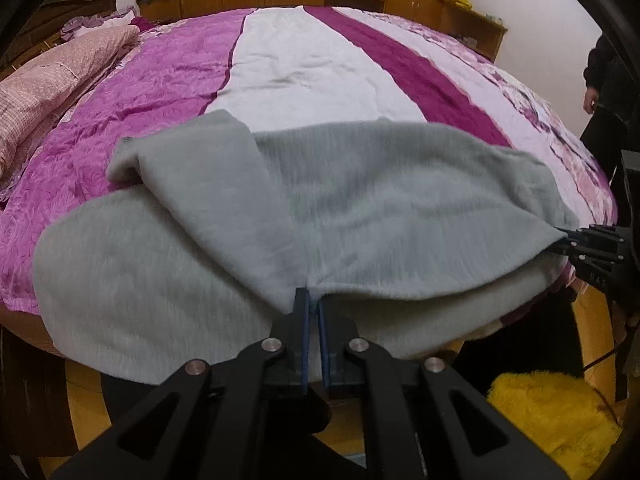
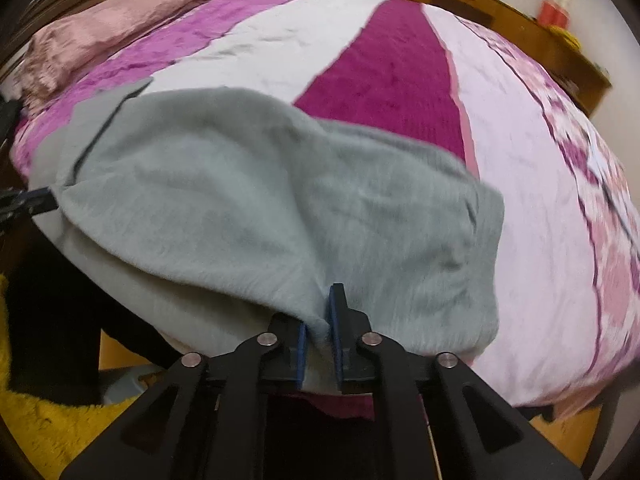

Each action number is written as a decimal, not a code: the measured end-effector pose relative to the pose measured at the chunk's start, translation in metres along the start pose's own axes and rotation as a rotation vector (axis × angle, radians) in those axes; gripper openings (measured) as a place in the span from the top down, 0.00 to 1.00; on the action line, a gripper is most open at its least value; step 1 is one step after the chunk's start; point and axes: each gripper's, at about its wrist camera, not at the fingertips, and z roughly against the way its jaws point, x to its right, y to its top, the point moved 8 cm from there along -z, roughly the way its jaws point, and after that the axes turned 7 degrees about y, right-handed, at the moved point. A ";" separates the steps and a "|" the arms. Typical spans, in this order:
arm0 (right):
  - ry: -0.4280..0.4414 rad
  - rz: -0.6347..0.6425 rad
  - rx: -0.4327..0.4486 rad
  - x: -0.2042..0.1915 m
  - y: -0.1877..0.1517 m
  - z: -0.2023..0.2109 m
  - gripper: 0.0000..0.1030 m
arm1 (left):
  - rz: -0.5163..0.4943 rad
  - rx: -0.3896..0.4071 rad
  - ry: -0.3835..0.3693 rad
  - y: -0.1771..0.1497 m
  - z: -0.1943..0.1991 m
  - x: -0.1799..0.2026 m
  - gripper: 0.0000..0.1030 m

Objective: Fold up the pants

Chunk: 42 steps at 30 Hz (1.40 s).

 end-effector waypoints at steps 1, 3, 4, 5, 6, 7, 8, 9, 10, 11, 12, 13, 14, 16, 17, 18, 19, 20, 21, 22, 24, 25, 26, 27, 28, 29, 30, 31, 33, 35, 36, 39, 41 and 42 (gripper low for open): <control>0.000 -0.012 0.006 0.000 -0.004 0.000 0.92 | 0.002 -0.005 -0.003 -0.003 0.000 0.000 0.96; 0.006 -0.035 0.023 0.002 -0.010 0.004 0.88 | 0.008 -0.009 -0.007 -0.005 0.000 -0.001 0.96; 0.011 -0.040 0.027 0.001 -0.012 0.006 0.85 | 0.014 -0.009 -0.010 -0.006 0.001 -0.002 0.95; 0.015 -0.043 0.027 0.001 -0.015 0.009 0.83 | 0.021 -0.012 -0.016 -0.007 0.002 -0.002 0.95; 0.017 -0.044 0.024 0.001 -0.018 0.012 0.81 | 0.028 -0.016 -0.023 -0.008 0.003 -0.003 0.93; 0.015 -0.042 0.020 0.000 -0.021 0.014 0.79 | 0.039 -0.019 -0.033 -0.009 0.004 -0.005 0.90; 0.000 -0.037 0.016 0.001 -0.026 0.018 0.78 | 0.051 -0.022 -0.044 -0.010 0.005 -0.006 0.89; -0.015 -0.034 0.015 0.002 -0.029 0.021 0.77 | 0.064 -0.023 -0.054 -0.010 0.007 -0.007 0.86; -0.023 -0.034 0.013 0.002 -0.031 0.023 0.77 | 0.077 -0.021 -0.065 -0.010 0.010 -0.008 0.82; -0.029 -0.039 0.010 0.004 -0.034 0.027 0.77 | 0.089 -0.016 -0.075 -0.010 0.014 -0.008 0.79; -0.030 -0.051 0.010 0.006 -0.038 0.031 0.77 | 0.100 -0.008 -0.084 -0.009 0.017 -0.009 0.72; -0.027 -0.065 0.014 0.008 -0.040 0.035 0.77 | 0.117 0.004 -0.090 -0.007 0.021 -0.011 0.66; -0.023 -0.088 0.017 0.011 -0.043 0.039 0.77 | 0.127 0.011 -0.092 -0.005 0.024 -0.012 0.64; -0.005 -0.160 0.029 0.020 -0.047 0.046 0.76 | 0.154 0.023 -0.103 -0.001 0.028 -0.016 0.63; 0.009 -0.201 0.036 0.025 -0.048 0.048 0.76 | 0.169 0.024 -0.112 0.002 0.029 -0.017 0.63; 0.031 -0.261 0.045 0.031 -0.050 0.051 0.75 | 0.182 0.025 -0.118 0.003 0.030 -0.019 0.63; 0.057 -0.319 0.054 0.036 -0.050 0.053 0.73 | 0.196 0.025 -0.119 0.004 0.029 -0.020 0.63; 0.088 -0.380 0.066 0.042 -0.050 0.055 0.72 | 0.206 0.020 -0.112 0.005 0.027 -0.022 0.63; 0.120 -0.444 0.078 0.049 -0.050 0.056 0.71 | 0.211 0.013 -0.102 0.005 0.024 -0.024 0.63; 0.146 -0.496 0.092 0.055 -0.048 0.056 0.71 | 0.218 0.004 -0.089 0.006 0.020 -0.027 0.63; 0.158 -0.548 0.108 0.062 -0.046 0.055 0.71 | 0.235 -0.011 -0.071 0.006 0.012 -0.033 0.63; 0.155 -0.563 0.114 0.065 -0.043 0.053 0.71 | 0.246 -0.022 -0.062 0.006 0.007 -0.036 0.63; 0.151 -0.572 0.118 0.067 -0.039 0.050 0.71 | 0.256 -0.032 -0.057 0.006 0.003 -0.038 0.63; 0.148 -0.577 0.117 0.069 -0.037 0.047 0.71 | 0.264 -0.041 -0.054 0.006 -0.001 -0.040 0.63; 0.142 -0.583 0.111 0.071 -0.035 0.043 0.71 | 0.269 -0.049 -0.050 0.005 -0.004 -0.042 0.63; 0.136 -0.592 0.101 0.073 -0.034 0.038 0.71 | 0.274 -0.056 -0.047 0.005 -0.008 -0.043 0.63; 0.132 -0.604 0.091 0.075 -0.032 0.032 0.71 | 0.278 -0.061 -0.045 0.004 -0.010 -0.044 0.63; 0.129 -0.615 0.084 0.076 -0.032 0.026 0.71 | 0.282 -0.067 -0.043 0.004 -0.013 -0.045 0.63; 0.135 -0.647 0.075 0.078 -0.032 0.016 0.71 | 0.287 -0.075 -0.045 0.002 -0.016 -0.045 0.63; 0.145 -0.680 0.083 0.080 -0.032 0.011 0.71 | 0.285 -0.080 -0.041 0.002 -0.020 -0.045 0.63; 0.149 -0.689 0.087 0.081 -0.033 0.010 0.71 | 0.285 -0.082 -0.038 0.002 -0.022 -0.045 0.63; 0.159 -0.700 0.095 0.082 -0.031 0.009 0.71 | 0.292 -0.090 -0.035 0.006 -0.025 -0.045 0.63; 0.162 -0.699 0.097 0.083 -0.031 0.009 0.71 | 0.304 -0.093 -0.039 0.006 -0.021 -0.044 0.63; 0.164 -0.697 0.098 0.083 -0.031 0.009 0.71 | 0.310 -0.090 -0.048 0.006 -0.018 -0.044 0.63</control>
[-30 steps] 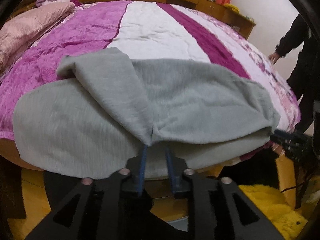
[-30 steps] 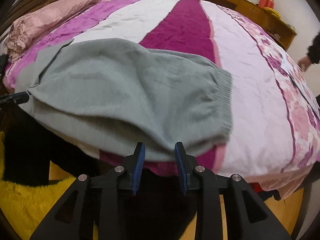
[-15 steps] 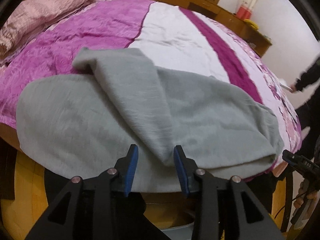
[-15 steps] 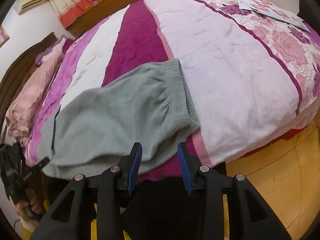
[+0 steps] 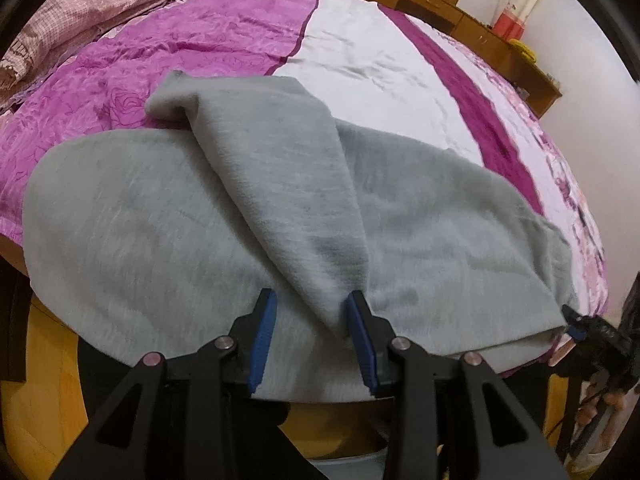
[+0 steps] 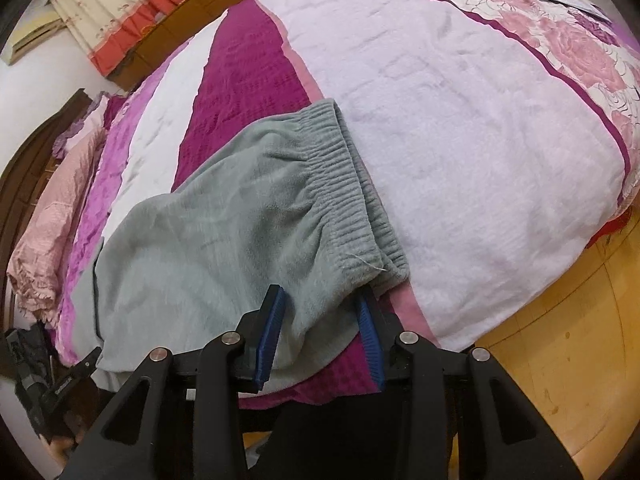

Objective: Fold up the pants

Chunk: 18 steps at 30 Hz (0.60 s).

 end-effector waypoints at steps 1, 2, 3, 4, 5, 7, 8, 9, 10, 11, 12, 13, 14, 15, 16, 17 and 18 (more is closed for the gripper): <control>0.002 0.002 0.000 0.000 0.000 0.000 0.71 | 0.005 0.003 -0.015 0.000 0.004 0.001 0.63; 0.003 0.005 0.002 0.000 0.000 0.000 0.71 | 0.007 0.007 -0.028 0.000 0.008 0.003 0.63; 0.004 0.006 0.002 0.001 -0.001 0.001 0.71 | 0.004 0.014 -0.036 0.001 0.012 0.006 0.63; 0.003 0.008 0.002 0.001 -0.001 0.001 0.71 | -0.003 0.017 -0.039 0.002 0.014 0.008 0.63; 0.001 0.009 0.003 0.001 -0.001 0.001 0.71 | -0.016 0.022 -0.039 0.004 0.015 0.012 0.63; -0.002 0.012 0.004 0.000 -0.001 0.001 0.71 | -0.044 0.026 -0.020 0.008 0.013 0.019 0.63; -0.004 0.016 0.004 -0.001 -0.002 0.001 0.71 | -0.057 0.029 -0.002 0.010 0.011 0.022 0.63; -0.006 0.019 0.003 -0.001 -0.002 0.001 0.71 | -0.069 0.030 0.018 0.013 0.009 0.024 0.63; -0.006 0.022 0.003 -0.002 -0.001 0.000 0.71 | -0.082 0.032 0.039 0.015 0.006 0.027 0.63; -0.005 0.025 0.001 -0.002 -0.001 0.000 0.71 | -0.094 0.033 0.061 0.018 0.001 0.030 0.63; -0.003 0.025 0.000 -0.001 -0.001 0.000 0.71 | -0.106 0.034 0.082 0.021 -0.003 0.033 0.63; -0.001 0.023 -0.002 -0.001 -0.001 -0.001 0.71 | -0.121 0.033 0.103 0.024 -0.010 0.036 0.63; 0.003 0.019 -0.004 0.000 0.000 -0.001 0.71 | -0.137 0.030 0.121 0.027 -0.016 0.037 0.63; 0.006 0.016 -0.007 0.000 0.001 -0.001 0.71 | -0.153 0.023 0.141 0.029 -0.023 0.039 0.63; 0.009 0.013 -0.008 0.001 0.001 -0.001 0.71 | -0.160 0.022 0.149 0.030 -0.027 0.039 0.63; 0.010 0.009 -0.009 0.001 0.001 -0.002 0.71 | -0.165 0.027 0.156 0.031 -0.030 0.039 0.63; 0.011 0.006 -0.010 0.001 0.001 -0.002 0.71 | -0.167 0.032 0.158 0.033 -0.032 0.038 0.63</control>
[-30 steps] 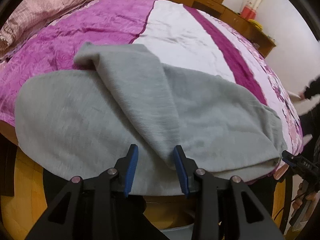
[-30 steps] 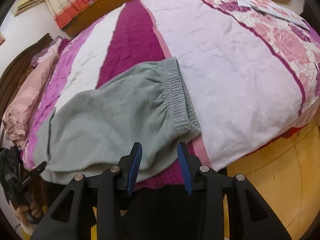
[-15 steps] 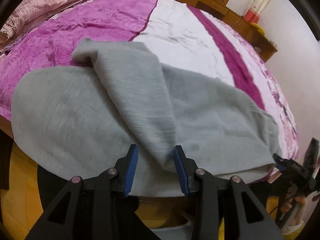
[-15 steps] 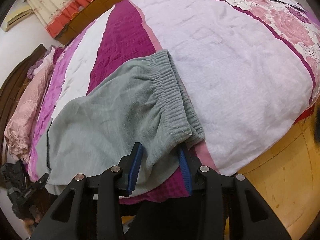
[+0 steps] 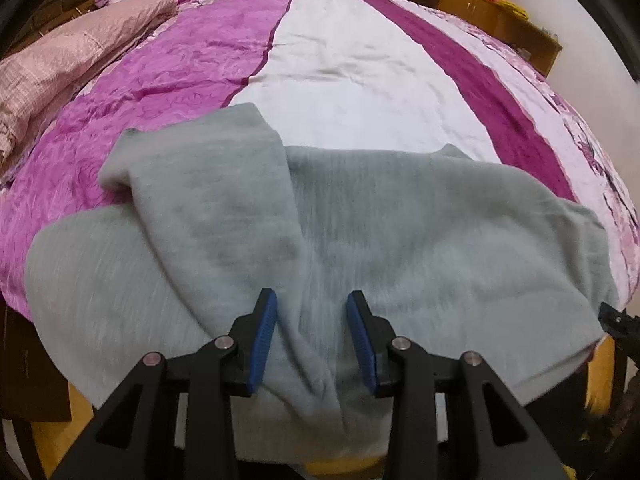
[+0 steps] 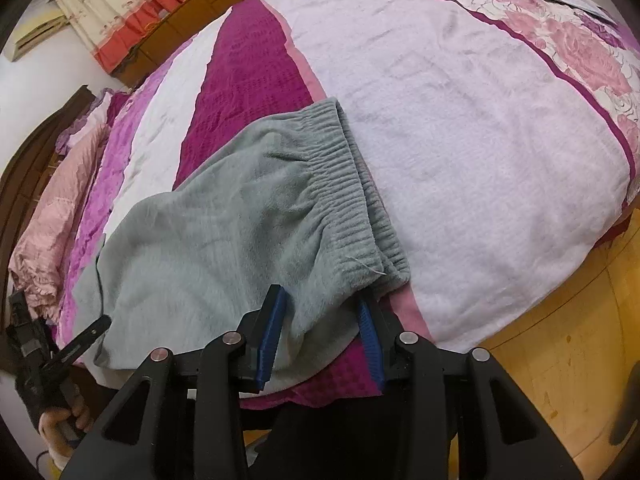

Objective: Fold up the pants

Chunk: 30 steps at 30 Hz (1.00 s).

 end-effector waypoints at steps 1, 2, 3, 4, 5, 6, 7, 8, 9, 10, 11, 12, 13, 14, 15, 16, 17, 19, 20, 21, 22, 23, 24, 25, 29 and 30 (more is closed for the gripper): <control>-0.001 0.001 -0.001 0.000 0.000 0.000 0.71 | 0.001 0.006 -0.002 0.001 -0.001 0.000 0.67; -0.003 0.003 -0.001 0.000 0.000 0.000 0.71 | 0.004 0.015 -0.001 0.002 -0.002 -0.002 0.73; -0.006 0.005 -0.002 0.000 0.000 0.000 0.71 | 0.003 0.021 0.008 0.002 -0.001 -0.004 0.90; -0.007 0.008 -0.002 0.000 0.000 0.000 0.72 | 0.005 0.024 0.009 0.002 0.000 -0.008 0.93; -0.009 0.010 0.000 -0.001 0.000 0.001 0.72 | 0.019 0.025 -0.019 0.002 0.002 -0.010 0.95; -0.009 0.011 0.002 -0.001 0.001 0.001 0.74 | 0.044 0.029 -0.048 0.002 0.008 -0.014 0.97; -0.010 0.008 0.004 0.000 0.002 0.002 0.76 | 0.064 0.037 -0.066 0.002 0.013 -0.019 0.98; -0.012 0.001 0.009 0.000 0.002 0.003 0.78 | 0.078 0.053 -0.067 0.003 0.020 -0.025 0.98; -0.013 -0.001 0.014 0.000 0.002 0.006 0.81 | 0.087 0.068 -0.066 0.002 0.026 -0.030 0.98; -0.012 -0.001 0.021 0.000 0.002 0.008 0.86 | 0.099 0.080 -0.070 0.001 0.033 -0.036 0.98; -0.008 0.005 0.036 -0.002 0.003 0.012 0.90 | 0.114 0.089 -0.082 0.000 0.040 -0.043 0.98; 0.001 0.012 0.049 -0.003 0.005 0.016 0.95 | 0.126 0.092 -0.090 -0.002 0.045 -0.047 0.98; 0.009 0.018 0.064 -0.005 0.007 0.020 0.97 | 0.141 0.097 -0.099 -0.004 0.051 -0.053 0.98; 0.021 0.019 0.080 -0.007 0.009 0.024 0.98 | 0.154 0.103 -0.105 -0.006 0.056 -0.058 0.98; 0.038 0.019 0.094 -0.010 0.011 0.029 1.00 | 0.164 0.108 -0.110 -0.008 0.060 -0.062 0.98; 0.052 0.022 0.102 -0.012 0.013 0.033 1.00 | 0.173 0.113 -0.111 -0.011 0.063 -0.067 0.98; 0.058 0.031 0.111 -0.014 0.015 0.038 1.00 | 0.182 0.116 -0.112 -0.013 0.066 -0.072 0.98; 0.066 0.047 0.122 -0.018 0.018 0.043 1.00 | 0.198 0.116 -0.121 -0.018 0.070 -0.079 0.98; 0.068 0.055 0.128 -0.020 0.019 0.046 1.00 | 0.203 0.115 -0.126 -0.019 0.071 -0.081 0.98; 0.067 0.063 0.136 -0.021 0.019 0.050 1.00 | 0.207 0.114 -0.127 -0.021 0.072 -0.083 0.98; 0.069 0.068 0.143 -0.022 0.019 0.052 1.00 | 0.211 0.114 -0.128 -0.023 0.073 -0.085 0.98; 0.072 0.070 0.146 -0.023 0.019 0.055 1.00 | 0.211 0.116 -0.129 -0.025 0.074 -0.086 0.98; 0.075 0.072 0.147 -0.023 0.019 0.056 1.00 | 0.210 0.118 -0.127 -0.026 0.075 -0.086 0.98; 0.076 0.074 0.146 -0.023 0.018 0.057 1.00 | 0.206 0.117 -0.125 -0.028 0.076 -0.087 0.98; 0.069 0.070 0.137 -0.018 0.014 0.059 1.00 | 0.201 0.101 -0.124 -0.040 0.076 -0.089 0.98; 0.068 0.068 0.136 -0.017 0.012 0.059 1.00 | 0.199 0.095 -0.122 -0.044 0.075 -0.089 0.98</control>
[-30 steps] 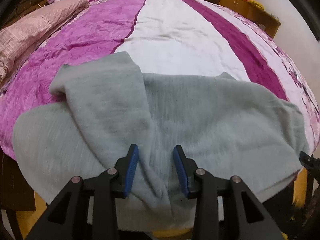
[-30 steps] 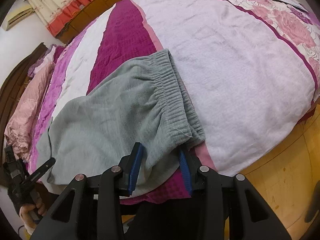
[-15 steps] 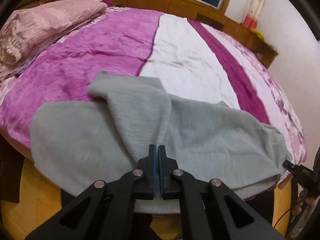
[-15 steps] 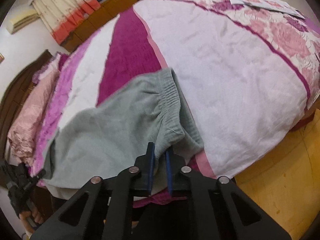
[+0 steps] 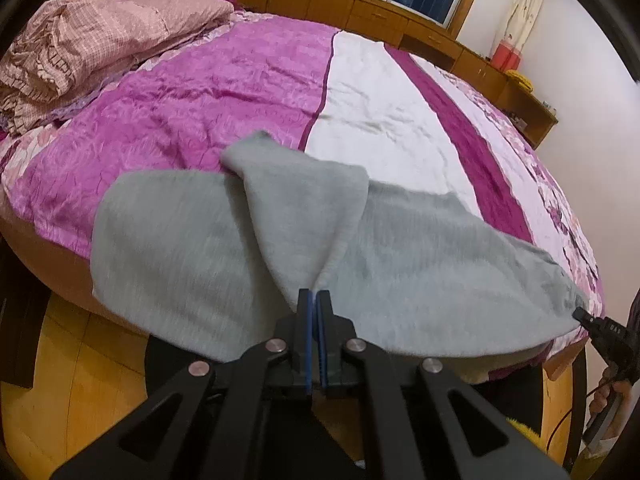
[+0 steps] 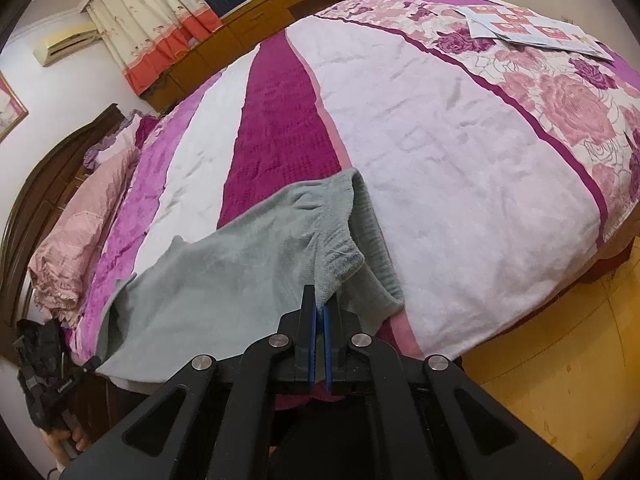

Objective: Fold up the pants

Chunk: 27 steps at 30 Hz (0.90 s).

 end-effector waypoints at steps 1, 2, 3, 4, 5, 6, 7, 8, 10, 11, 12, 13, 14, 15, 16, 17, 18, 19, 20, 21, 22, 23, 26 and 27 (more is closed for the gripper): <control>-0.001 -0.002 -0.002 0.002 -0.002 0.001 1.00 | -0.001 -0.007 0.002 -0.004 -0.001 -0.001 0.98; -0.004 -0.003 -0.004 0.004 -0.004 0.001 1.00 | -0.002 -0.014 0.005 -0.008 -0.003 -0.002 0.98; -0.006 -0.003 -0.006 0.006 -0.006 0.001 1.00 | -0.004 -0.021 0.008 -0.012 -0.005 -0.003 0.98; -0.010 0.000 -0.009 0.007 -0.008 0.000 1.00 | -0.007 -0.028 0.014 -0.015 -0.008 -0.003 0.98; -0.017 0.004 -0.014 0.010 -0.009 -0.002 1.00 | -0.008 -0.039 0.017 -0.018 -0.012 -0.004 0.98; -0.030 0.010 -0.020 0.012 -0.011 -0.005 1.00 | -0.004 -0.050 0.019 -0.020 -0.016 -0.006 0.98; -0.043 0.013 -0.027 0.014 -0.013 -0.008 1.00 | 0.003 -0.059 0.020 -0.023 -0.019 -0.007 0.98; -0.053 0.015 -0.034 0.016 -0.014 -0.012 1.00 | 0.005 -0.067 0.021 -0.025 -0.022 -0.006 0.98; -0.076 0.027 -0.044 0.020 -0.017 -0.018 1.00 | 0.006 -0.077 0.028 -0.029 -0.028 -0.008 0.97; -0.091 0.039 -0.049 0.021 -0.019 -0.022 1.00 | 0.007 -0.082 0.030 -0.031 -0.031 -0.009 0.96; -0.102 0.044 -0.054 0.023 -0.020 -0.025 1.00 | 0.009 -0.085 0.034 -0.032 -0.032 -0.010 0.94; -0.112 0.047 -0.061 0.024 -0.022 -0.028 1.00 | 0.013 -0.086 0.034 -0.034 -0.033 -0.011 0.92; -0.122 0.048 -0.067 0.026 -0.023 -0.031 1.00 | 0.015 -0.088 0.032 -0.035 -0.034 -0.011 0.90; -0.132 0.048 -0.072 0.028 -0.024 -0.034 1.00 | 0.017 -0.090 0.032 -0.035 -0.034 -0.012 0.87; -0.133 0.049 -0.076 0.029 -0.025 -0.035 1.00 | 0.017 -0.088 0.033 -0.035 -0.032 -0.013 0.84; -0.138 0.050 -0.082 0.030 -0.026 -0.036 0.99 | 0.015 -0.085 0.036 -0.034 -0.030 -0.013 0.81; -0.143 0.050 -0.083 0.031 -0.026 -0.037 0.96 | 0.012 -0.079 0.040 -0.033 -0.028 -0.013 0.76; -0.149 0.049 -0.085 0.032 -0.026 -0.036 0.92 | 0.008 -0.071 0.047 -0.032 -0.024 -0.014 0.70; -0.154 0.048 -0.088 0.033 -0.026 -0.034 0.91 | 0.003 -0.059 0.054 -0.030 -0.019 -0.014 0.68; -0.157 0.049 -0.096 0.033 -0.027 -0.032 0.90 | 0.000 -0.048 0.060 -0.028 -0.015 -0.014 0.64; -0.158 0.052 -0.105 0.032 -0.027 -0.030 0.90 | -0.003 -0.040 0.063 -0.027 -0.011 -0.015 0.62; -0.159 0.056 -0.114 0.031 -0.027 -0.027 0.90 | -0.008 -0.031 0.065 -0.024 -0.006 -0.014 0.61; -0.166 0.101 -0.127 0.020 -0.025 -0.012 0.90 | -0.048 0.000 0.080 -0.011 0.006 -0.009 0.61; -0.173 0.120 -0.121 0.016 -0.023 -0.008 0.90 | -0.063 0.013 0.086 -0.006 0.009 -0.006 0.59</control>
